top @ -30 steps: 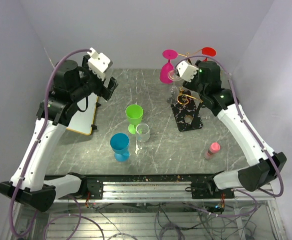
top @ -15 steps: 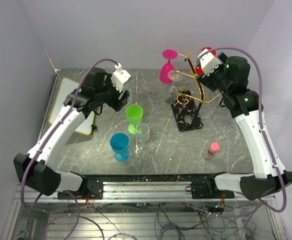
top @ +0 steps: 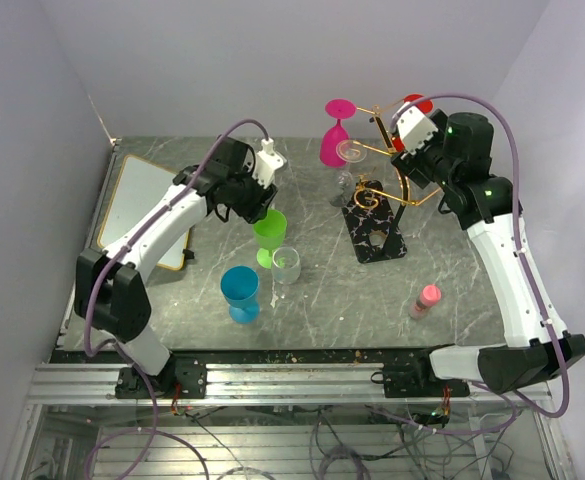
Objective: Place the wine glass upside down on the wine glass rack
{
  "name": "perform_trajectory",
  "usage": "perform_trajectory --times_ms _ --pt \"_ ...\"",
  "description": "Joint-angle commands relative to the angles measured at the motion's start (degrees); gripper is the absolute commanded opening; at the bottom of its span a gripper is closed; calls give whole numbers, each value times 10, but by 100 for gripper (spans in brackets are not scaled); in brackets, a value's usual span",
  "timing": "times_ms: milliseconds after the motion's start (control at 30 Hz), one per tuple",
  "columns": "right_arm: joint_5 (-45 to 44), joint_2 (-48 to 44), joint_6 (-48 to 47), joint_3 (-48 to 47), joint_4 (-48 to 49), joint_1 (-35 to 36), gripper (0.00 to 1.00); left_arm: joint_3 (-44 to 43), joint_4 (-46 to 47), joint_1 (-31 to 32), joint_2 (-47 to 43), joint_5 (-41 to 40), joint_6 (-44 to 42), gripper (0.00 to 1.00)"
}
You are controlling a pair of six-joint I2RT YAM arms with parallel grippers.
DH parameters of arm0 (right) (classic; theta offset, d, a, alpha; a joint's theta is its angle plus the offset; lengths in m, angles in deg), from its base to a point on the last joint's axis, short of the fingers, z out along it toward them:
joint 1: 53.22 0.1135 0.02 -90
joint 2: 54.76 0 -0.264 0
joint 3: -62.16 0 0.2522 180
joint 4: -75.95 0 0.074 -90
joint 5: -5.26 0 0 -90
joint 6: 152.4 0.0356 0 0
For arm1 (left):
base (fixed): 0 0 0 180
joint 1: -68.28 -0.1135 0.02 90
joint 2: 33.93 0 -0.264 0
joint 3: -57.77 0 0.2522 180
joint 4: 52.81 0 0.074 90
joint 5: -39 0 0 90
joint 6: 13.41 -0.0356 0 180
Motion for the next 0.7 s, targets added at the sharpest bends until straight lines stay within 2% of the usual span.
perform_trajectory --times_ms 0,267,567,667 --pt "-7 4 5 12 12 -3 74 -29 -6 8 21 -6 9 57" --pt "-10 18 9 15 13 -4 74 -41 -20 16 58 -11 -3 41" --pt "-25 17 14 23 12 -4 74 -85 -68 20 72 -43 -75 11" --pt "-36 12 11 26 8 -4 74 -93 -70 20 64 -55 -88 7"
